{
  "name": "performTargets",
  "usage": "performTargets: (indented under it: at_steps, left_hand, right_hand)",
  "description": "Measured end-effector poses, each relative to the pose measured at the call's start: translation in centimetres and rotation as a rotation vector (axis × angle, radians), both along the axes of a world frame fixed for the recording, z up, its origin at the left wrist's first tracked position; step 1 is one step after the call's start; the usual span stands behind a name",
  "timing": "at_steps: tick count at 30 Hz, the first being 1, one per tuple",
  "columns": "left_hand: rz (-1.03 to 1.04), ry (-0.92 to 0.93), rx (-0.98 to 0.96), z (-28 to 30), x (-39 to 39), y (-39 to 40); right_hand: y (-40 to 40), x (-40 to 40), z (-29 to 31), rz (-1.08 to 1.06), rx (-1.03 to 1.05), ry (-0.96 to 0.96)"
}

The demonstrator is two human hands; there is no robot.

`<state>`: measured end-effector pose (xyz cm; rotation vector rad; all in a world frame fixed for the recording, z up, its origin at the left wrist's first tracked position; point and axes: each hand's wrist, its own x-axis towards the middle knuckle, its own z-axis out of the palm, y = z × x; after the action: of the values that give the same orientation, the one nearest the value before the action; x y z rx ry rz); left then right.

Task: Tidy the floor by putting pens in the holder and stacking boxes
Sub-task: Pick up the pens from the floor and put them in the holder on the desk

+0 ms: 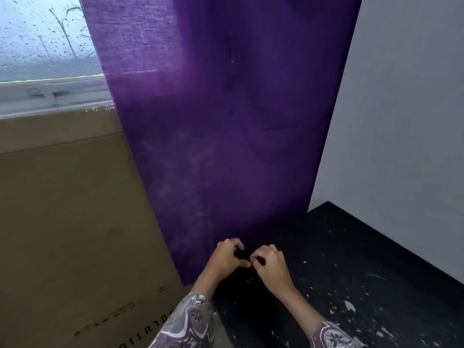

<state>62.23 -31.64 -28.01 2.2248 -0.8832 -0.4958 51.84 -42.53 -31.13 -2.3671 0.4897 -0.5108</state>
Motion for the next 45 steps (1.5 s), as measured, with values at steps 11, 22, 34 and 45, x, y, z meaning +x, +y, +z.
performTargets:
  at_steps: [11, 22, 34, 45]
  left_hand:
    - [0.055, -0.178, -0.018, 1.1, -1.5, 3.8]
    - [0.081, -0.251, 0.092, 3.9, -7.3, 13.5]
    - [0.098, -0.311, 0.332, 6.4, -19.9, 36.1]
    - [0.328, -0.231, 0.395, 6.6, -28.6, 53.8]
  right_hand:
    - [1.8, -2.8, 1.9, -0.099, 0.051, -0.078]
    - [9.8, -8.9, 6.0, -0.060, 0.111, -0.077]
    - [28.6, -19.3, 8.8, 0.035, 0.112, -0.091]
    - [43.3, -23.9, 9.2, 0.321, 0.073, -0.002]
